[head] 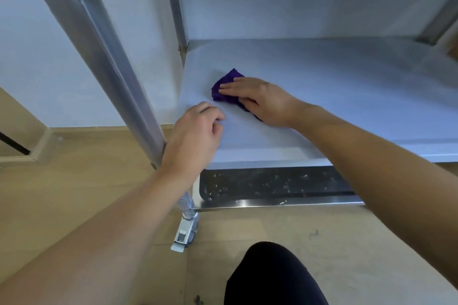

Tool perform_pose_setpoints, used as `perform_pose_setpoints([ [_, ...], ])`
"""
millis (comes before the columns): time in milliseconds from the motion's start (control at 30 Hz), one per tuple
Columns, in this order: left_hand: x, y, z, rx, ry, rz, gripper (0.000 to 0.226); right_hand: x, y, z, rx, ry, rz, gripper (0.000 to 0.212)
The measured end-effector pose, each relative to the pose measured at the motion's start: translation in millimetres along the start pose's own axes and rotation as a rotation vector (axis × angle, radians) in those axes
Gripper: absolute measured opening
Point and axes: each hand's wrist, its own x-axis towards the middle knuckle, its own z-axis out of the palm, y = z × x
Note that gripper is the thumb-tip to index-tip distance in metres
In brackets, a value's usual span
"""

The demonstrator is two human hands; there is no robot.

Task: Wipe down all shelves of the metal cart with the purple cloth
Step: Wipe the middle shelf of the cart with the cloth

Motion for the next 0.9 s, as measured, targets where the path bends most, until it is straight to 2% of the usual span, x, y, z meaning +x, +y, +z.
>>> perform_pose_setpoints([
  [233,0.2,0.6,-1.7,-0.004,0.001,0.004,0.022,-48.4,-6.5,-11.2,-0.007,0.002,0.020,0.042],
  [300,0.0,0.4,-1.7,-0.008,0.006,0.004,0.022,-53.9,-9.8,-9.9,-0.044,0.056,0.018,0.040],
  [433,-1.2,-1.1,-2.1,-0.004,0.011,-0.008,0.022,-57.1,-21.6,-4.4,-0.131,0.192,0.248,0.037],
  [633,-1.0,-4.8,1.1,0.005,0.032,0.017,0.022,-56.5,-29.8,-0.6,-0.167,0.262,0.298,0.051],
  [733,-2.5,-5.4,2.2,0.028,0.047,0.060,0.021,-56.3,-32.9,-0.4,-0.238,0.255,0.314,0.050],
  [900,-5.4,-2.6,-3.5,0.135,0.144,0.269,0.020,-47.3,-39.3,-3.1,-0.105,0.257,0.343,0.032],
])
